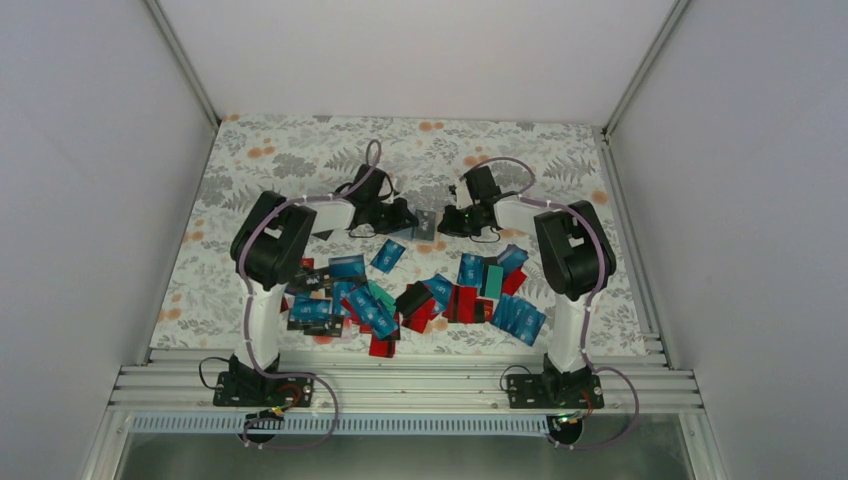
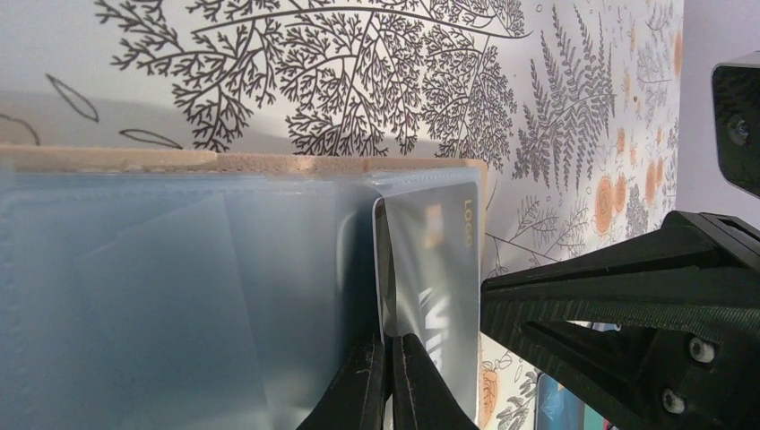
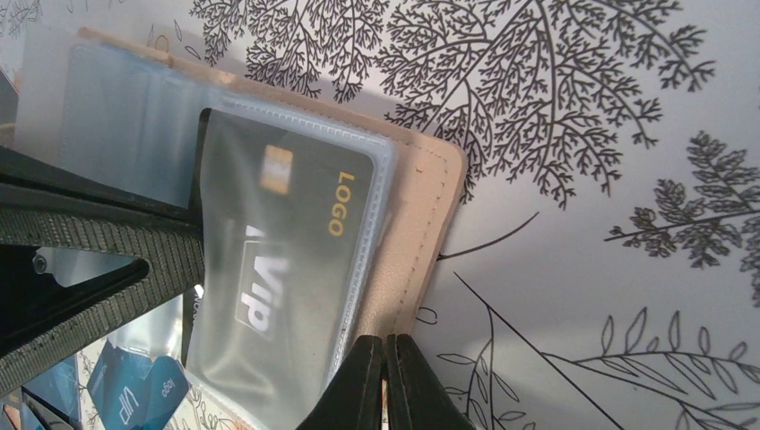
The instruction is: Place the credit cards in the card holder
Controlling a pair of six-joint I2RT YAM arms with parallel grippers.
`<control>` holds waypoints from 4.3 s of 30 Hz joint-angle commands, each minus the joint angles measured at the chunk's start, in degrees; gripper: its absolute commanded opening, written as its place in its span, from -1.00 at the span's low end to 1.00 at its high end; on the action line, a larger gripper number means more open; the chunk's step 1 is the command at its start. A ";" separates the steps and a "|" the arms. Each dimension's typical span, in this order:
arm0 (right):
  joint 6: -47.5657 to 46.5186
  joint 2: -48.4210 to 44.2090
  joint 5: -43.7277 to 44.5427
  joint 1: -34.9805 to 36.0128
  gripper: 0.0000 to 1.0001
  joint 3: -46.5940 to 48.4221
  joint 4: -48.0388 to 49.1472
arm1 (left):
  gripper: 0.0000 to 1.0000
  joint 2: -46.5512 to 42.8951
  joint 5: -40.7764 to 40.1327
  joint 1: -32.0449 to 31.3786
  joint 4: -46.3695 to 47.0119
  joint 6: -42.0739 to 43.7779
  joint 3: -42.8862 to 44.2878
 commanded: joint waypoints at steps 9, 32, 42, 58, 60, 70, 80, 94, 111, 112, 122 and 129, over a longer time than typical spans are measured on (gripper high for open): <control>-1.29 -1.91 -0.50 0.50 -0.91 0.41 -1.79 | -0.94 -1.25 -2.70 -0.72 -7.10 4.42 0.91; -1.17 -3.06 0.00 0.49 -0.91 1.55 -2.78 | -0.12 -17.00 -17.46 -0.26 -16.64 11.92 -3.06; -1.52 -5.18 0.30 0.43 -0.78 2.43 -4.23 | 0.00 -18.51 -28.79 -0.92 -20.50 17.30 -3.58; -1.69 -7.67 1.70 0.41 -0.41 0.01 -4.34 | 0.07 -14.26 -36.59 -5.92 -22.53 18.39 0.42; -1.69 -7.50 1.63 0.41 -0.38 -0.02 -4.18 | 0.09 -14.16 -37.04 -6.57 -22.41 18.78 0.24; 0.21 -6.71 -4.04 0.59 -0.36 -0.47 -1.30 | 0.12 -15.18 -37.16 -8.53 -20.78 20.48 -0.09; 1.20 -3.20 -7.33 0.59 -0.36 0.39 0.35 | -0.05 -11.98 -28.19 -9.82 -15.41 20.62 -0.72; 0.80 -1.09 -7.56 0.50 -0.38 1.03 -0.36 | 0.02 -12.38 -33.51 -10.35 -17.23 20.68 -0.27; 1.34 -0.70 -8.60 0.46 -0.38 1.68 -0.07 | -0.02 -10.61 -37.00 -10.74 -18.42 21.99 0.56; 1.38 -0.66 -8.75 0.48 -0.38 1.67 0.01 | -0.07 -9.57 -37.02 -10.72 -18.76 21.91 0.94; 2.12 0.46 -10.31 0.49 -0.38 2.09 0.73 | -0.23 -6.36 -34.46 -10.75 -17.43 21.41 0.77; 1.86 0.41 -6.99 0.47 -0.35 3.03 -1.55 | -0.35 -5.75 -33.46 -10.70 -17.12 21.14 0.52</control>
